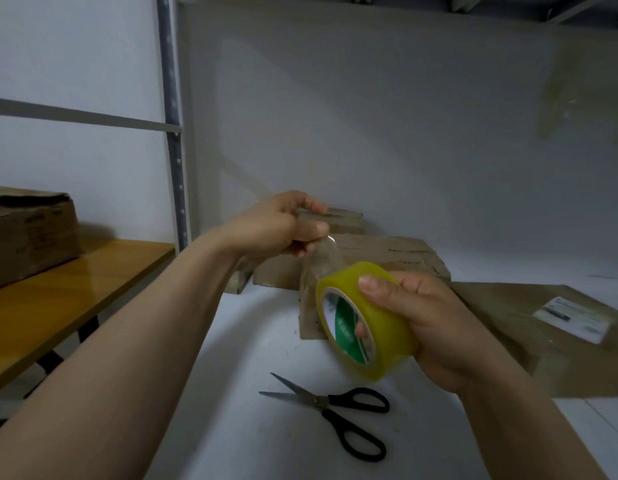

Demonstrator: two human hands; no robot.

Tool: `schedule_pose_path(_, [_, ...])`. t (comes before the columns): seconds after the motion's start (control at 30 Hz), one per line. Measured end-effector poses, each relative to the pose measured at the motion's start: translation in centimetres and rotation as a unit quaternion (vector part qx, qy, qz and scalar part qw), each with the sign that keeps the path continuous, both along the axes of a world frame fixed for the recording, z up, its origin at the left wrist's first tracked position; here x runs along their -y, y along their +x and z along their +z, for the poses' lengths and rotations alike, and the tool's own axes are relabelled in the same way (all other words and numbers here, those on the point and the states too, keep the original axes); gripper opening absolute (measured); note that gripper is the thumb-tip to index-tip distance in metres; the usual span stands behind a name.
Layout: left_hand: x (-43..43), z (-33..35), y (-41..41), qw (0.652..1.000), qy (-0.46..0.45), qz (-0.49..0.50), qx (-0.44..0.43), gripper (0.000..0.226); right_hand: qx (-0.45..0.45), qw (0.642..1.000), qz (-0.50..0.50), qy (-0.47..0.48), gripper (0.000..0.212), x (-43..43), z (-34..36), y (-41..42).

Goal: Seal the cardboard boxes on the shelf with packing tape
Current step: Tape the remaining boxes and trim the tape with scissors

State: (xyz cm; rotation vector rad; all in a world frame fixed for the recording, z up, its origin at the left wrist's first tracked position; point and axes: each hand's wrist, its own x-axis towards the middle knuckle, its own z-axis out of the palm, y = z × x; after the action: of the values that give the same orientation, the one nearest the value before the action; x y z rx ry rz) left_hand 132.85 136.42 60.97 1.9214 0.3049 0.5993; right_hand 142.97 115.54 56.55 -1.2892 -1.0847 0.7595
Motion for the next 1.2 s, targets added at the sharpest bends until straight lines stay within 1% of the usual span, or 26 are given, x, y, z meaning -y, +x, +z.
schedule_pose_path(0.03, [-0.3, 0.2, 0.2, 1.000, -0.009, -0.007, -0.002, 0.025, -0.002, 1.000, -0.007, 0.000, 0.033, 0.0, -0.1, 0.1])
schedule_pose_path(0.1, [-0.8, 0.7, 0.7, 1.000, -0.005, -0.013, -0.011, 0.023, -0.012, 1.000, -0.017, 0.002, 0.038, -0.3, -0.1, 0.6])
schedule_pose_path(0.2, [-1.6, 1.1, 2.0, 1.000, 0.017, 0.008, -0.026, 0.017, -0.024, 1.000, -0.014, 0.010, 0.061, -1.0, 0.0, 1.4])
schedule_pose_path(0.23, [-1.8, 1.2, 2.5, 1.000, 0.017, 0.010, -0.023, 0.018, -0.022, 1.000, -0.008, 0.009, 0.070, -1.2, 0.0, 1.6])
schedule_pose_path(0.27, [-2.0, 1.3, 3.0, 1.000, 0.008, 0.010, -0.019, 0.022, -0.017, 1.000, -0.001, 0.006, 0.073, -1.4, 0.1, 1.7])
schedule_pose_path(0.3, [-2.1, 1.4, 3.3, 1.000, -0.004, 0.004, -0.015, 0.025, -0.008, 1.000, 0.006, 0.002, 0.069, -1.6, 0.1, 2.0])
schedule_pose_path(0.37, [-2.3, 1.9, 3.7, 1.000, -0.005, -0.015, -0.015, 0.021, 0.009, 1.000, 0.019, -0.008, 0.058, -1.6, 0.2, 2.5])
schedule_pose_path(0.47, [-2.8, 2.4, 4.4, 0.998, 0.049, -0.009, -0.044, 0.024, 0.019, 0.998, 0.055, -0.007, 0.053, -1.4, 0.3, 3.3])
schedule_pose_path(0.57, [-3.4, 2.8, 5.2, 0.996, 0.077, -0.001, -0.036, 0.013, 0.036, 0.996, 0.081, 0.028, 0.051, -1.6, 1.3, 3.7])
schedule_pose_path(0.63, [-3.7, 3.3, 5.3, 0.997, 0.078, -0.003, -0.019, 0.009, 0.059, 0.995, 0.061, 0.060, 0.043, -1.9, 2.3, 3.6])
schedule_pose_path(0.7, [-4.5, 3.5, 5.4, 0.998, 0.060, -0.003, -0.003, 0.012, 0.051, 0.994, 0.014, 0.101, 0.036, -2.7, 3.1, 3.4])
schedule_pose_path(0.8, [-5.8, 2.7, 6.1, 0.998, 0.060, 0.020, 0.002, 0.017, -0.043, 0.984, -0.080, 0.155, 0.033, -4.8, 3.4, 3.7])
schedule_pose_path(0.87, [-6.5, 1.5, 6.6, 0.997, 0.062, 0.041, 0.006, 0.017, -0.109, 0.968, -0.137, 0.182, 0.028, -6.4, 2.7, 3.9])
schedule_pose_path(0.93, [-7.1, 0.3, 7.0, 0.997, 0.048, 0.052, 0.008, 0.016, -0.177, 0.946, -0.170, 0.212, 0.019, -7.6, 1.8, 4.0])
schedule_pose_path(1.0, [-7.3, -0.7, 7.3, 0.998, 0.030, 0.047, -0.011, 0.015, -0.208, 0.927, -0.200, 0.239, 0.027, -8.3, 0.8, 4.6])
schedule_pose_path(1.07, [-7.1, -0.9, 7.2, 0.998, 0.016, 0.046, -0.025, 0.016, -0.189, 0.923, -0.222, 0.249, 0.037, -8.9, 0.4, 5.1])
schedule_pose_path(1.13, [-7.0, -0.6, 6.7, 0.998, 0.006, 0.051, -0.040, 0.019, -0.168, 0.919, -0.254, 0.250, 0.041, -9.5, 0.1, 6.3])
schedule_pose_path(1.2, [-6.7, -0.1, 6.0, 0.997, -0.011, 0.043, -0.062, 0.020, -0.182, 0.917, -0.255, 0.248, 0.048, -9.9, 0.1, 7.4])
